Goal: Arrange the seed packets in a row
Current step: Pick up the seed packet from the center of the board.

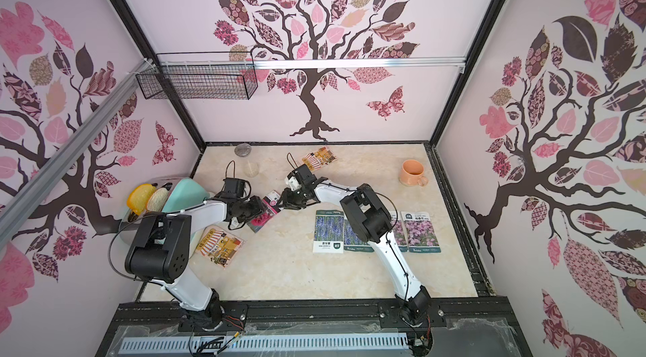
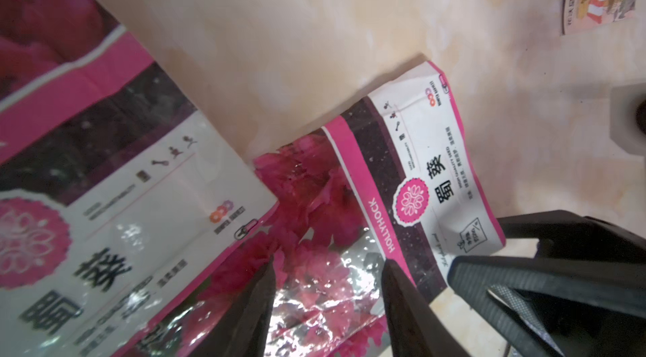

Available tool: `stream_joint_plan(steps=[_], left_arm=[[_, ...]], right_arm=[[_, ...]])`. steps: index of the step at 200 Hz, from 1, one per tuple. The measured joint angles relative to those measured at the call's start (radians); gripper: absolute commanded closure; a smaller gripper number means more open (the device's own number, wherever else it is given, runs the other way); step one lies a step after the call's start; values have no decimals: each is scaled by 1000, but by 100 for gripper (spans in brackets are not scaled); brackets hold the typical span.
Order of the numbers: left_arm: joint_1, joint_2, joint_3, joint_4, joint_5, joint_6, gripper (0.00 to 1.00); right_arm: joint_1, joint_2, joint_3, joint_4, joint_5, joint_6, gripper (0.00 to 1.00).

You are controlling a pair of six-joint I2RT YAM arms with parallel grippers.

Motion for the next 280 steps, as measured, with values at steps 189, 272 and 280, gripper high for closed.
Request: stream_joint_plan(steps=[189,272,280], left_arm=[[-229,-319,18,-123,0,-256,33],[-243,-497,-325,192,56,-470,30],[-243,-516,-328,216,56,-475,28]], right_arm=[[-124,-541,-682,497,211,408,100],[-101,-675,-713,529,279,487,100],[-94,-675,-713,528,284,488,100]])
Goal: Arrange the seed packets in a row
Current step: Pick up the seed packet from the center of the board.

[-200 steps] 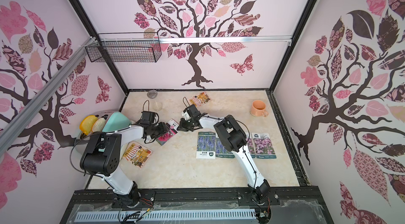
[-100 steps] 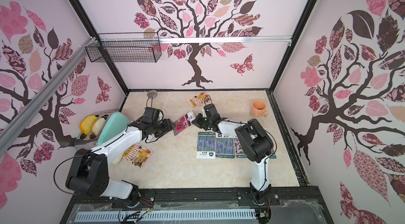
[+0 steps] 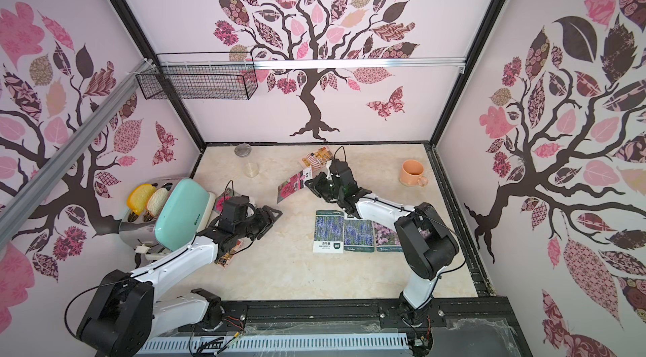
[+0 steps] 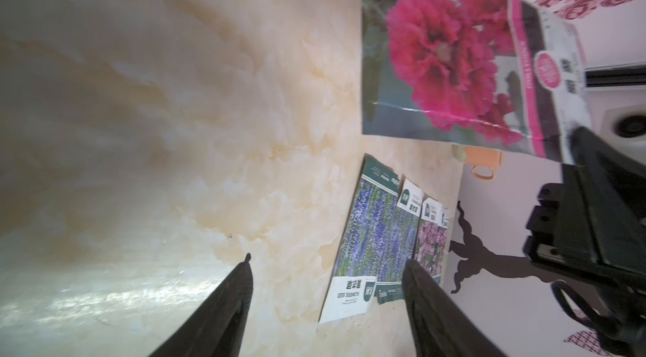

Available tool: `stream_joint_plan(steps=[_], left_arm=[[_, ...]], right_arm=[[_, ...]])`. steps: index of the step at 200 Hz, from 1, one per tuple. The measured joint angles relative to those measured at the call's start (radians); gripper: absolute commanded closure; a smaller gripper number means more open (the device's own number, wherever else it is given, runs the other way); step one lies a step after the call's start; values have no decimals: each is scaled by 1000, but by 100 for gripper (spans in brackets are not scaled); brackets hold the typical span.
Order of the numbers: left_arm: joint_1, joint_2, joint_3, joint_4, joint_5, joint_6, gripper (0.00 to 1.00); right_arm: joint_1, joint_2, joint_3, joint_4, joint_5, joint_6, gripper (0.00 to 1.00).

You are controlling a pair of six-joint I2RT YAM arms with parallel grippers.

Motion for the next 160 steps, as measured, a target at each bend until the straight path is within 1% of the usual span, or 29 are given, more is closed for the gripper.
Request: stream_joint_plan(steps=[14,40,84,121,160], left_arm=[[0,-34,-1,34,-2,-6,26],[0,-71,-1,84,-18,-12,26],[0,-3,-15,151,-23,-29,27],[0,7,-17,186,-24,-34,27],[0,6,-23,220,-50,-47,33]], right_arm=[[16,0,0,0,4,3,100],[39,0,0,5,3,10,100],[64,0,0,6,3,16,100],[69,0,0,6,3,18,100],[71,0,0,25,-11,29,100]])
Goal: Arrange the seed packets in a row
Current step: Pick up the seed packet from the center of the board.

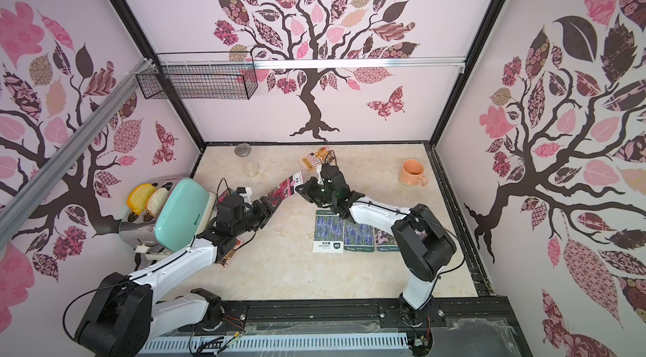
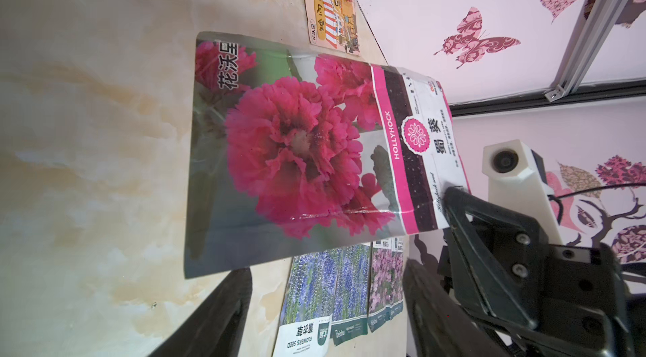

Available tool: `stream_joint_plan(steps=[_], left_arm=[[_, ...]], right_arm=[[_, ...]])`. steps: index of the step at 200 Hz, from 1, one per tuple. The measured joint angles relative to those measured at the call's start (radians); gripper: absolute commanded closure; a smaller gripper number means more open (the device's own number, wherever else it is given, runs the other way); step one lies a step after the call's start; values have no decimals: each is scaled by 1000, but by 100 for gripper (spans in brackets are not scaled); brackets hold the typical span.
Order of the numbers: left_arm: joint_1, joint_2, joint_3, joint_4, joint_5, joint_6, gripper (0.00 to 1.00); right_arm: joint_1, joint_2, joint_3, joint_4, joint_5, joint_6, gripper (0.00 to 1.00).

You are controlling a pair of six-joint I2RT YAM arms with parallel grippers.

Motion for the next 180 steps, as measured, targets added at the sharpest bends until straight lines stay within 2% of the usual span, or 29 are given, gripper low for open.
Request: stream_joint_plan(steps=[57,110,133,156,180], left_arm=[[0,0,-15,100,-72,-16,36],[-1,-23,-43,142,-132,-45,40],[-1,-20,-42,151,-135,-52,53],[-1,7,-37,175,-133,-67,74],[-1,43,-28,189,-127,-73,89]], right_arm=[[21,-1,-5,71,-53,40,100],[31,-34,-83,114,-66,84,100],[33,-51,-114,140,-63,105,100],[39,-55,-119,152,-64,108,100],[41,-55,-119,159,-60,107,100]])
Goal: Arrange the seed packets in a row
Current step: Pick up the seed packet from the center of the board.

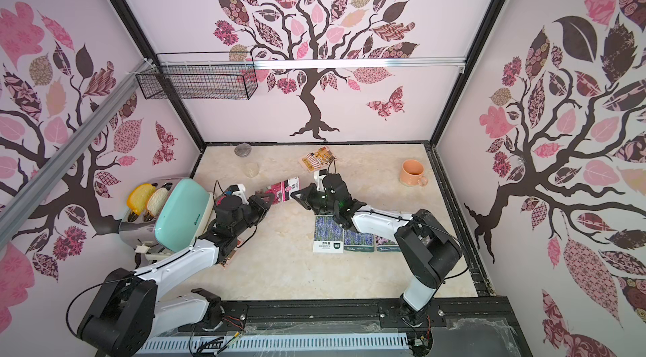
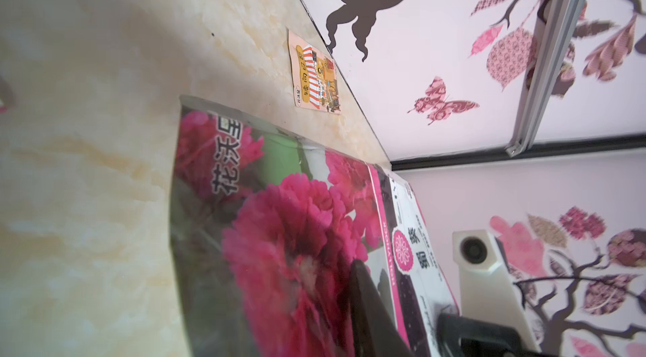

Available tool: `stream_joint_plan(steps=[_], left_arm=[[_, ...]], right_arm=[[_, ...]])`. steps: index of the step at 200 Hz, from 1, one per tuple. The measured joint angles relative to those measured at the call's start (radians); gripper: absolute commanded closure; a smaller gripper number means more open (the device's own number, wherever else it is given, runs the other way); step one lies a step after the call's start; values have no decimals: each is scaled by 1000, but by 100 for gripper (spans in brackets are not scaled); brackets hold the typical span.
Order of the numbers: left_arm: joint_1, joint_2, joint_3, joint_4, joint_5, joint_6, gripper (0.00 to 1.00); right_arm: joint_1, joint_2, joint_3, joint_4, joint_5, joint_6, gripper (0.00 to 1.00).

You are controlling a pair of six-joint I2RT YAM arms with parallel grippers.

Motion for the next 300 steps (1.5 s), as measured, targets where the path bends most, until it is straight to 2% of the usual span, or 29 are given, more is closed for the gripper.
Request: stream_joint_plan(steps=[11,18,21,24,38,50,72,115,135,170,208,300], left_arm=[[-1,10,5,4,5,-9,98],[-2,11,8,6,10,-8,100],[-2,11,10,6,11,5,100],[-2,10,13,6,12,2,100],[-2,6,38,-24,19,23,100],[-2,-8,62,-57,25,47,100],[7,-64,97,-143,49,115,100],[97,-82,170,-330,180,286,100],[121,-4,263,-459,272,402,100],[121,158,380,-583,480,569,100],[121,212,383,-657,602,663,100],[121,228,400,-697,686,733,100]], right_arm=[[0,0,0,0,0,-5,100],[1,0,0,-1,-2,-8,85],[2,0,0,-1,-2,-10,75],[2,0,0,-4,-1,-11,71],[2,0,7,-36,-5,-42,69],[-3,-2,14,-76,-7,-77,56],[-37,-22,21,-163,-31,-169,48],[-208,-18,116,-376,-119,-429,47],[-258,27,190,-471,-163,-561,47],[-263,78,216,-593,-233,-719,49],[-262,78,214,-645,-315,-781,49],[-265,93,199,-630,-397,-798,50]])
